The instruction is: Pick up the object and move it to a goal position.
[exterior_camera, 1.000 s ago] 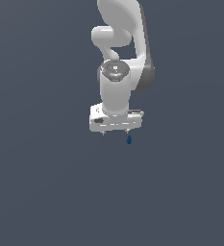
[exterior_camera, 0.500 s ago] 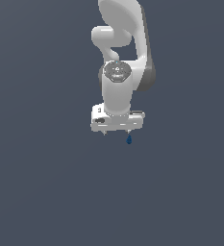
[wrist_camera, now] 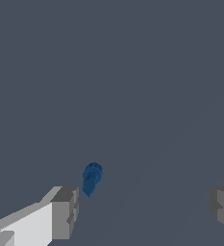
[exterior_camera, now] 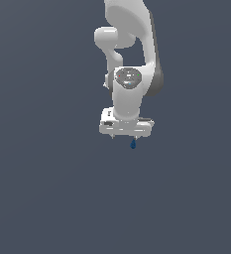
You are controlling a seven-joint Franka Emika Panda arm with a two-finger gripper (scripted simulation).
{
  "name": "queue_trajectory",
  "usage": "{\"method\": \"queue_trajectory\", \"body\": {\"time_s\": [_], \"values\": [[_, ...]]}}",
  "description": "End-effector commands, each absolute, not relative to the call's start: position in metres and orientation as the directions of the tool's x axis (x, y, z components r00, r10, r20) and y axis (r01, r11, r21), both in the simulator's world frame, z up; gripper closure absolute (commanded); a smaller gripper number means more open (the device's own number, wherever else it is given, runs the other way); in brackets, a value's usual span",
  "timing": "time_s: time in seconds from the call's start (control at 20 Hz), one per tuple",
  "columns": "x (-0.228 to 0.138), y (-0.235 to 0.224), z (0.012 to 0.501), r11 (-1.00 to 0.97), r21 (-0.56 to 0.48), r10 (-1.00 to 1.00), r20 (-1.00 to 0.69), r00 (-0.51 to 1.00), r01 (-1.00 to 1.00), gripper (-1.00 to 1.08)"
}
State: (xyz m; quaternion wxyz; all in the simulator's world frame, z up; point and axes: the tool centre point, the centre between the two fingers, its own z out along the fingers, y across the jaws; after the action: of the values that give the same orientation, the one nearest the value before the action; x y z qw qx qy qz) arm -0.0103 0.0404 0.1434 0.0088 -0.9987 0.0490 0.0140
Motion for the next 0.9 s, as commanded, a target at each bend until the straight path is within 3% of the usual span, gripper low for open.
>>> {"method": "queue_trajectory", "body": {"time_s": [0.0,0.85], "values": [[-0.014,0.047,0.138,-0.989,-0.013,-0.149,-0.027,0.988,-0.15,-0.92],[-0.038,0.087,0.102,-0.88,-0.001,-0.475,-0.007,0.88,-0.475,-0.92]]}}
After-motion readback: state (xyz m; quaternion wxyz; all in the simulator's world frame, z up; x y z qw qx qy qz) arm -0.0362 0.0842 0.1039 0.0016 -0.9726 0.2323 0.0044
